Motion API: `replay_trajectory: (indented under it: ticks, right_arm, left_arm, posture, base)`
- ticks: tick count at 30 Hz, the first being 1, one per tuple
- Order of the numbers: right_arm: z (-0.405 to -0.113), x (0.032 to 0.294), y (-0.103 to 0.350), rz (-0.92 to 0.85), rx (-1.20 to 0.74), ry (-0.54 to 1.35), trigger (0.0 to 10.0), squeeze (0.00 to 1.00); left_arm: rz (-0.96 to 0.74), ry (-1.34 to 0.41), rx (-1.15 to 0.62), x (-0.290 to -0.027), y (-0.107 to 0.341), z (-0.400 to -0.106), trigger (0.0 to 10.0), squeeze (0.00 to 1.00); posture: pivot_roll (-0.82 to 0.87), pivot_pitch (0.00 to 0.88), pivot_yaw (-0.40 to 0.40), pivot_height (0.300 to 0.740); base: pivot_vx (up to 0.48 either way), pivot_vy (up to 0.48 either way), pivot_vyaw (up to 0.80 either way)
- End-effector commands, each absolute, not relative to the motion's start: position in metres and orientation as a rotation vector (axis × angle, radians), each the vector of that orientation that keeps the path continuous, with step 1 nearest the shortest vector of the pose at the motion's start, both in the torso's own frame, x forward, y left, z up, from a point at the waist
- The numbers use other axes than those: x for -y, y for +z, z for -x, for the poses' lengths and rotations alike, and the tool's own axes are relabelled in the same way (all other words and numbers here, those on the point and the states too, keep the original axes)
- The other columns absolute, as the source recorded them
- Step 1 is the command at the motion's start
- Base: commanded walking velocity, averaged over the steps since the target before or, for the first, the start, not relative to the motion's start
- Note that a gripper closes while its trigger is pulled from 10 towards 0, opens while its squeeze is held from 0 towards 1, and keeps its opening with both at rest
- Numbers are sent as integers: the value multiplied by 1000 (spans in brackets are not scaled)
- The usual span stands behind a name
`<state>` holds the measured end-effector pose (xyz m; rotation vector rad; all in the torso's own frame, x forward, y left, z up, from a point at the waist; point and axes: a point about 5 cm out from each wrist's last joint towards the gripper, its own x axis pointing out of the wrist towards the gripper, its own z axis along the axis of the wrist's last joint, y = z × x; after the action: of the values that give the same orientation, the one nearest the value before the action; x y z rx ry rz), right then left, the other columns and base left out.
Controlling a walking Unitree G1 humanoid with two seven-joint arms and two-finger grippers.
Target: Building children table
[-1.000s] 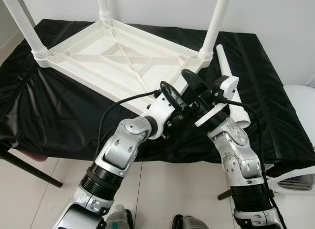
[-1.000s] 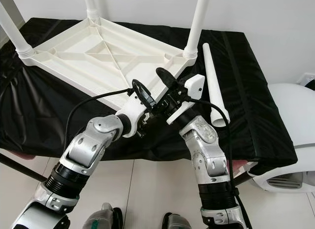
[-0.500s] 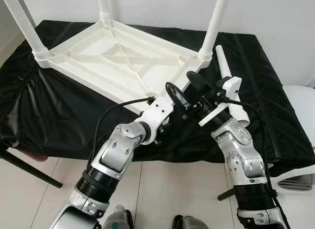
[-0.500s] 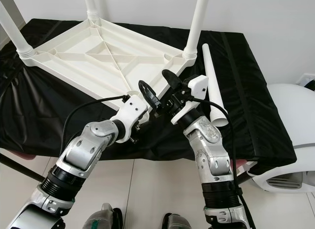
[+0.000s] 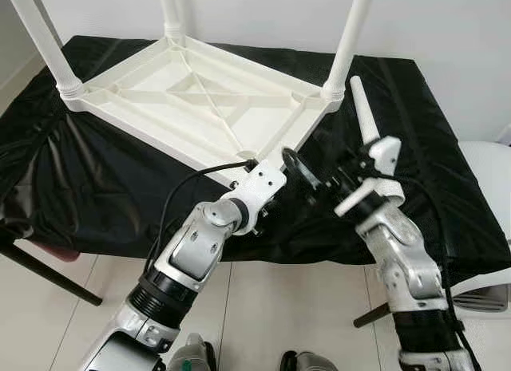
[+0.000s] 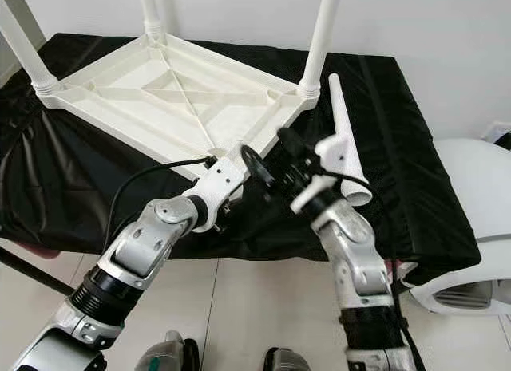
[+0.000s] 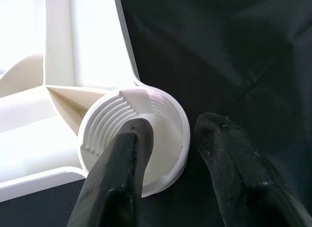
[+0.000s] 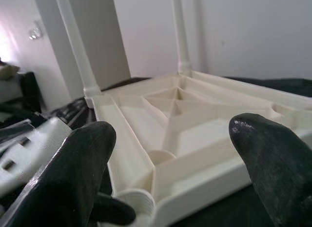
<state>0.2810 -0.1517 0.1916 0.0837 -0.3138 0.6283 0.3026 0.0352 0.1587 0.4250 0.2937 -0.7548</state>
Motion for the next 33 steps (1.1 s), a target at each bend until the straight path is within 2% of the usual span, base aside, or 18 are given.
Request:
replay_trajectory:
  ticks: [1, 3, 7, 11, 13, 17, 30, 33]
  right_arm:
    - [-278, 154, 194, -89, 323, 633, 10000, 0]
    - [-276, 158, 195, -153, 330, 631, 10000, 0]
    - [-275, 160, 194, -166, 322, 638, 10000, 0]
    - [-270, 170, 187, -96, 266, 655, 10000, 0]
    - [-260, 180, 176, 9, 173, 719, 10000, 0]
    - [-253, 185, 171, 48, 123, 754, 10000, 0]
    - [-242, 201, 180, 98, 116, 724, 10000, 0]
    - [-242, 202, 180, 100, 117, 723, 10000, 0]
  left_arm:
    - [-434, -761, -378, -40, 143, -302, 10000, 0]
    - [-437, -759, -381, -41, 142, -303, 10000, 0]
    - [-439, -760, -383, -41, 142, -303, 10000, 0]
    - [-442, -757, -384, -42, 142, -304, 10000, 0]
    - [-448, -769, -391, -39, 140, -304, 10000, 0]
    - [-452, -785, -399, -37, 138, -302, 10000, 0]
    - [-387, -967, -402, 10, 139, -289, 10000, 0]
    - [-386, -971, -401, 12, 139, -288, 10000, 0]
  posture:
    - [-5, 73, 18, 740]
    - [-12, 74, 22, 740]
    - [-16, 76, 25, 740]
    - [-20, 79, 29, 740]
    - [-35, 85, 34, 740]
    - [-37, 85, 36, 740]
    - [-85, 93, 56, 740]
    - [-85, 93, 56, 740]
  base:
    - [0, 0, 0]
    - [0, 0, 0]
    - [0, 0, 0]
    - [0, 0, 0]
    - [0, 0, 0]
    - [0, 0, 0]
    - [0, 0, 0]
    - [0, 0, 0]
